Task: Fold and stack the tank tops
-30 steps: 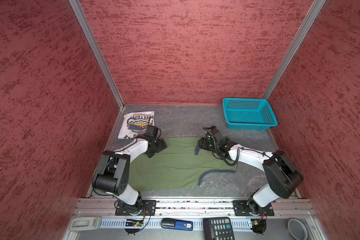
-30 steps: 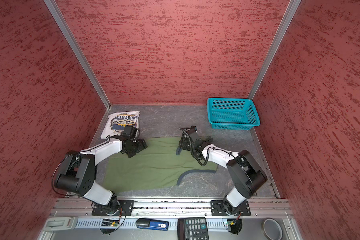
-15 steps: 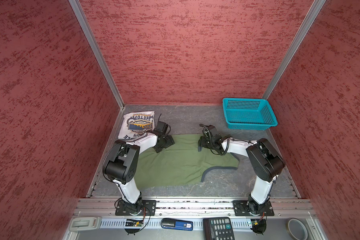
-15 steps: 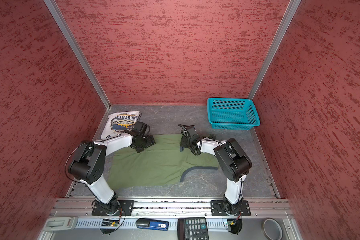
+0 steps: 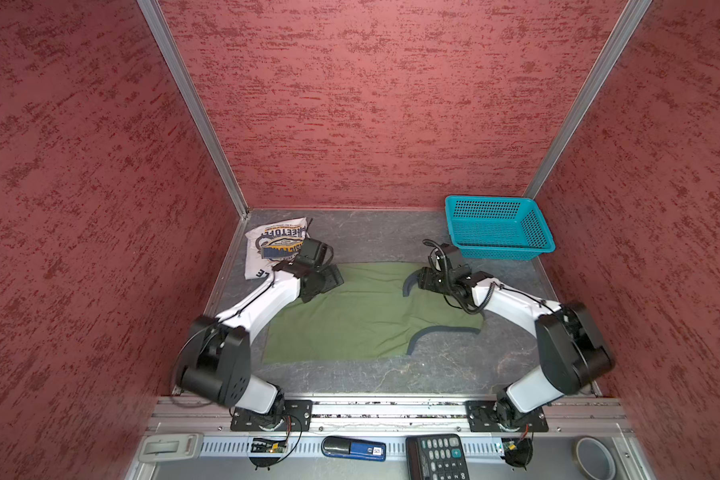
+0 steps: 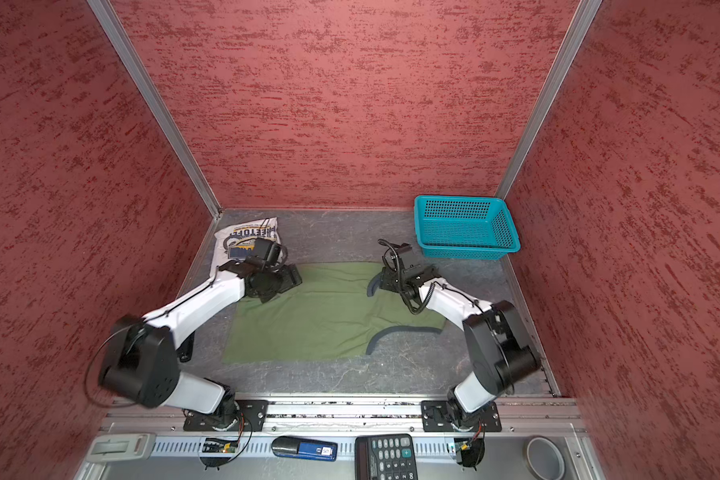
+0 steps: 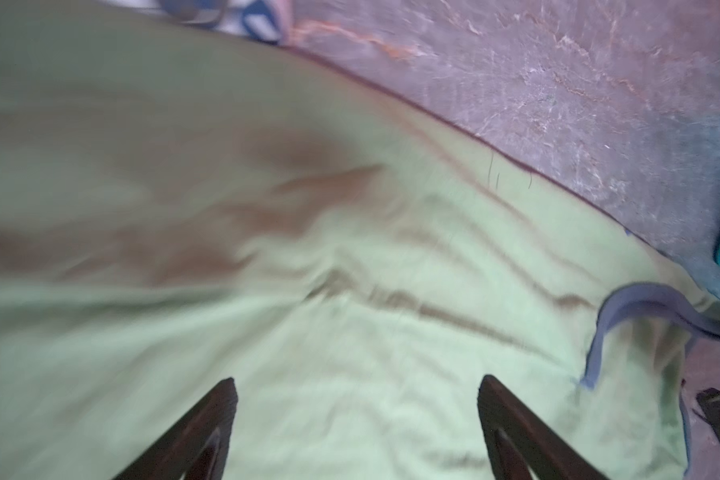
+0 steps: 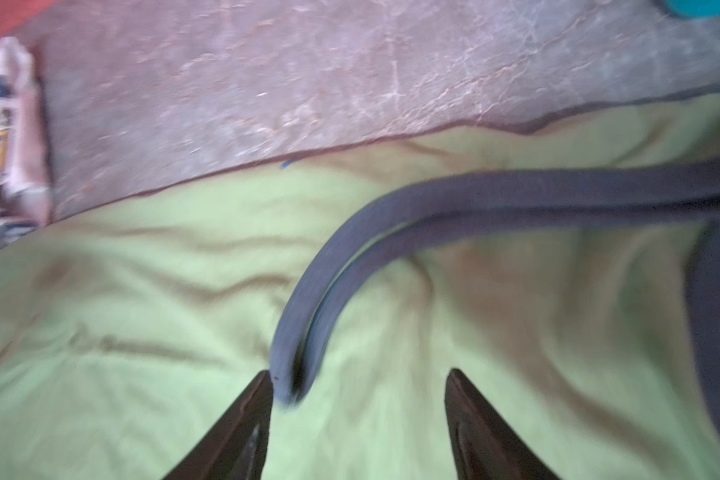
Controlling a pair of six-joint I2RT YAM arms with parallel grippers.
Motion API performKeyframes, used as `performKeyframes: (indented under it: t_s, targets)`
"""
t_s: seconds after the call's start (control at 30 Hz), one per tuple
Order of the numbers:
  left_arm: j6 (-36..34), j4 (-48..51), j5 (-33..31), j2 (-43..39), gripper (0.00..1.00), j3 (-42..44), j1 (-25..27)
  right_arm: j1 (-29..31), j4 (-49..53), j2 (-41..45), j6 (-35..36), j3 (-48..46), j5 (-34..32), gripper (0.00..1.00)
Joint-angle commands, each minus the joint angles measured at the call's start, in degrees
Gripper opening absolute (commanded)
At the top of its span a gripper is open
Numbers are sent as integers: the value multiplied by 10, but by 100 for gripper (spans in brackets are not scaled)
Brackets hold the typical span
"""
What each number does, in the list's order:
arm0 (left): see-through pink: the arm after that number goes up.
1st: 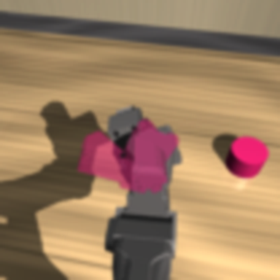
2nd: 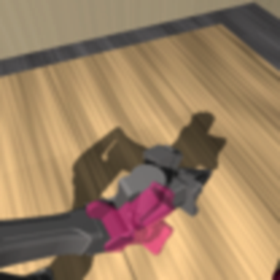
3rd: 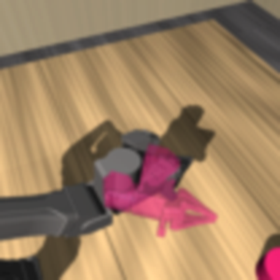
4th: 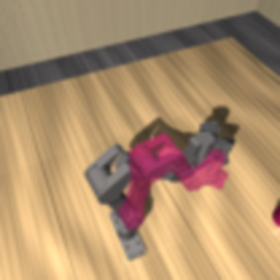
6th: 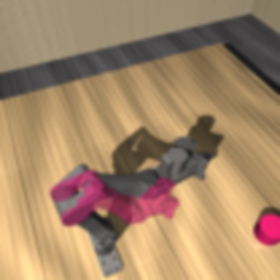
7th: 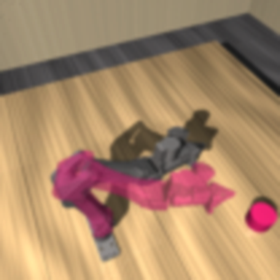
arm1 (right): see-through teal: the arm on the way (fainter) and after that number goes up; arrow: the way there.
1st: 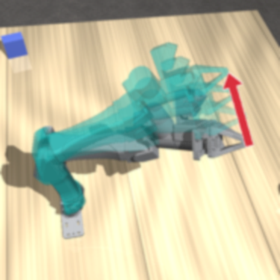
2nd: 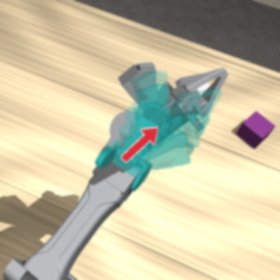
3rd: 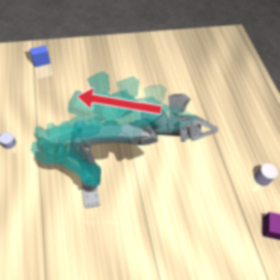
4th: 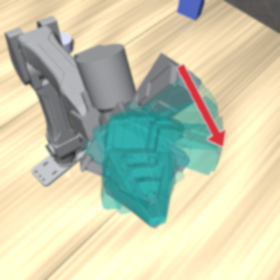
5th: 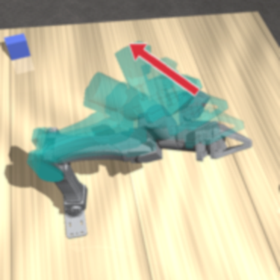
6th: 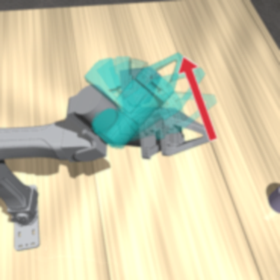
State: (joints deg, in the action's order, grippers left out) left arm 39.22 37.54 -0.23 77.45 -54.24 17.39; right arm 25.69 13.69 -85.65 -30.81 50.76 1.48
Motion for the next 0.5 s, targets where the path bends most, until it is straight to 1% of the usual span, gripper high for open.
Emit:
performKeyframes:
  t_s: [0.0,0.07,0.13,0.2,0.33,0.47]
  targets:
    - [47,98,-39,-93,91,85,-39,30,66,70,-6,-49,13,67]
    - [77,134,-40,-159,90,132,-74,49,84,106,-25,-78,21,66]
    - [109,158,-41,-205,89,167,-93,64,96,134,-41,-100,26,66]
    - [152,178,-37,-234,89,198,-111,71,99,159,-52,-121,35,66]
    - [221,196,-45,-269,86,249,-132,74,108,181,-54,-142,48,66]
    - [249,201,-59,-277,81,266,-138,76,108,192,-53,-150,64,66]
